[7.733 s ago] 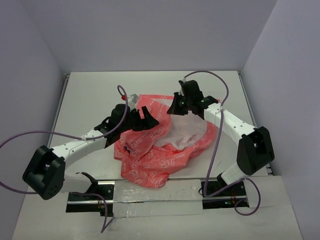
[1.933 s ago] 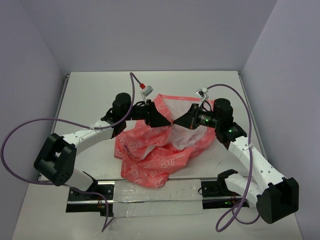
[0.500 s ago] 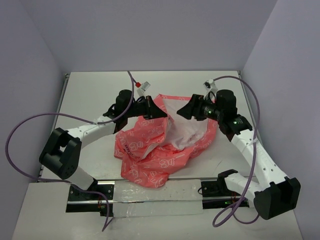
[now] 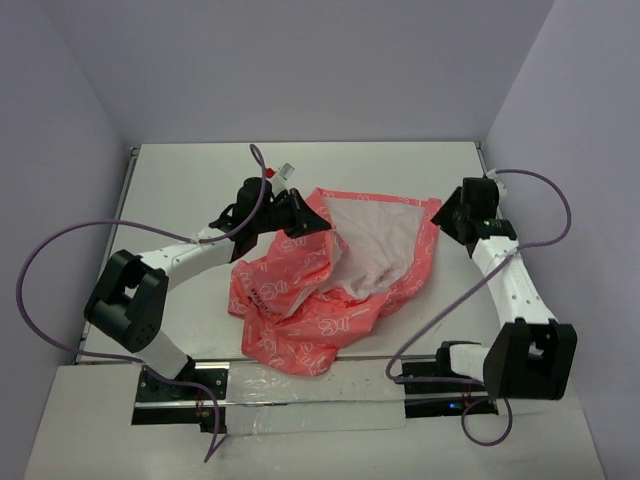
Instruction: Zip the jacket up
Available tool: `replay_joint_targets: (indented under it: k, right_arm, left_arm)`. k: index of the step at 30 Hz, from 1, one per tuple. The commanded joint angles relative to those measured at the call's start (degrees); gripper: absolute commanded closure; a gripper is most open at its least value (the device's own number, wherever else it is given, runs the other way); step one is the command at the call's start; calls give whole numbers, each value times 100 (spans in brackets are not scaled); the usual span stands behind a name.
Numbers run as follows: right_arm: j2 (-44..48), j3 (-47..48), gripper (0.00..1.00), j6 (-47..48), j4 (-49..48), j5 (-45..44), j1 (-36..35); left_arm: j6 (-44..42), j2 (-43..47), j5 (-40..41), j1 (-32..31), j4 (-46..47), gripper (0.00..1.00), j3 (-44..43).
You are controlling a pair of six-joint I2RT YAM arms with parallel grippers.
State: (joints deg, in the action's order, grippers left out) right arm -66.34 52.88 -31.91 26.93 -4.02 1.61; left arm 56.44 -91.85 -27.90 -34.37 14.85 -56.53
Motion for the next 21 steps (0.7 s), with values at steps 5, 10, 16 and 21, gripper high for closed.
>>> replay_joint_targets:
  k: [5,10,16,21]
  right_arm:
    - [-1852,1015,42,-71,-85,-408,669]
    - [-3091,1732,37,-88,-47,-105,824]
    - [-3866,2468,38,-118,-77,350,825]
    - [-4464,2812,41,-169,-67,376,824]
  left_arm:
    - [1,-64,112,53,-451,100,-880]
    - [-115,-95,83,88,-712,100,-1072]
    - [-194,-66,-192,203,-859,100,-1169]
    - [-207,-200,-581,292,-769,100,-1136]
